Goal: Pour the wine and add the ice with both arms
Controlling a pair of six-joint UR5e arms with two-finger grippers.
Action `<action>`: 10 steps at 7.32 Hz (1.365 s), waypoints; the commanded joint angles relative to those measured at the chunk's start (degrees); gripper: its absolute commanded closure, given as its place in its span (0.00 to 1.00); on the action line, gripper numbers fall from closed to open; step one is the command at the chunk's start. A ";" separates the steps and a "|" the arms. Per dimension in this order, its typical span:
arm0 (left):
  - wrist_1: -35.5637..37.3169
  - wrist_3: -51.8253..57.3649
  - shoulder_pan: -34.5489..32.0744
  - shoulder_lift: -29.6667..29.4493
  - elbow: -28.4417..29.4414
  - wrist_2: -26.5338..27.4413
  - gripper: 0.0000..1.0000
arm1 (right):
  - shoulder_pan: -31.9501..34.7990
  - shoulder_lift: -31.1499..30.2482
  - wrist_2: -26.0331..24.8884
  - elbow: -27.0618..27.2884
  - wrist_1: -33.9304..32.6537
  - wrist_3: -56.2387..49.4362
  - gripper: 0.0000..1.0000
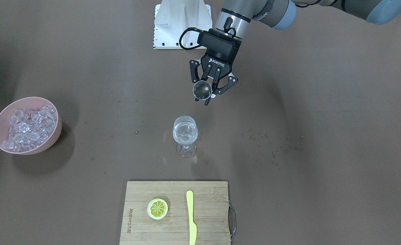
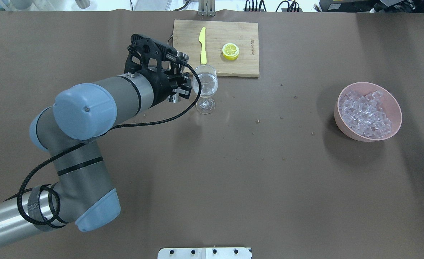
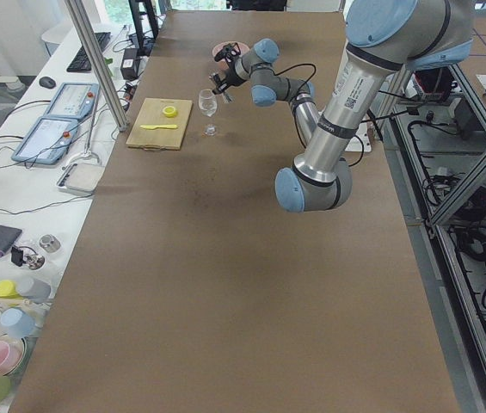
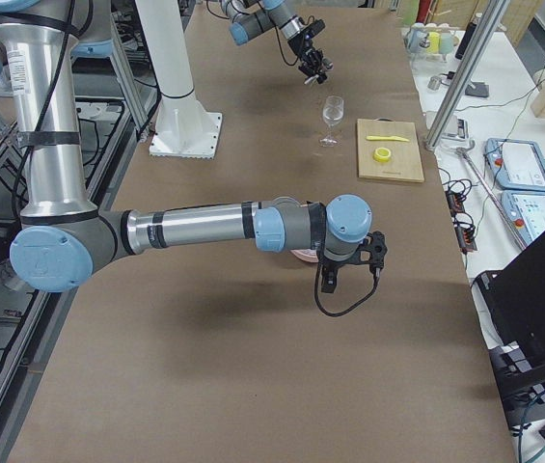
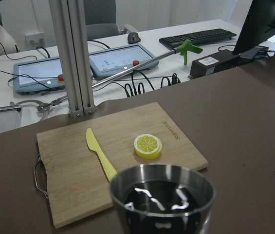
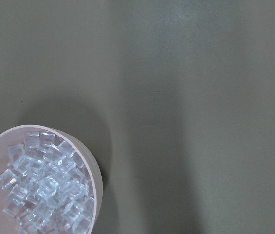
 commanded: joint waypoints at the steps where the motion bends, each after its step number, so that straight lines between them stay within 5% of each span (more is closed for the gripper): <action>1: 3.78 0.67 0.09 -1.04 0.15 -2.06 1.00 | 0.00 -0.08 0.00 -0.03 0.00 0.03 0.00; 7: 11.60 1.45 0.00 -8.42 6.47 -2.06 1.00 | 0.00 -0.35 -1.32 0.93 0.44 -0.06 0.00; 10: 21.69 4.61 -0.97 -12.11 6.83 -2.24 1.00 | 0.00 -0.35 -1.32 1.20 0.35 -0.06 0.00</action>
